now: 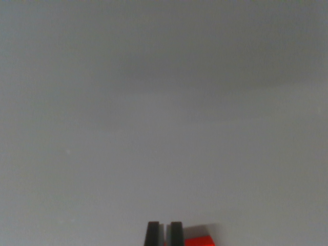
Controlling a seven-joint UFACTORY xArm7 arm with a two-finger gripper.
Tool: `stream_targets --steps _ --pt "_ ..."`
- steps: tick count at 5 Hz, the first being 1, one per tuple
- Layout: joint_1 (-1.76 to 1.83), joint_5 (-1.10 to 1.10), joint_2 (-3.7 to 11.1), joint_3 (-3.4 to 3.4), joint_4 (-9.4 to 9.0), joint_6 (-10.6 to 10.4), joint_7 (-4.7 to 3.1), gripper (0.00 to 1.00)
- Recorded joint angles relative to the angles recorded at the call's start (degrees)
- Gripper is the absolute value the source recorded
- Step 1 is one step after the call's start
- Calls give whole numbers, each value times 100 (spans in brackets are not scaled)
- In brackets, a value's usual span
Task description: Reach red block
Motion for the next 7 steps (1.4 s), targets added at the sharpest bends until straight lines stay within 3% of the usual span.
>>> stream_targets --steps 1,2,3,4,5,6,7 --pt "-24 -18 6 -24 -261 -265 16 0" --pt "-24 -18 6 -24 -261 -265 16 0" --pt "-46 -35 11 -46 -509 -516 31 0" --pt "-46 -35 11 -46 -509 -516 31 0" --pt "-68 -52 17 -68 -755 -766 45 0" --pt "-68 -52 17 -68 -755 -766 45 0" --pt "-90 -68 22 -90 -990 -1004 60 0"
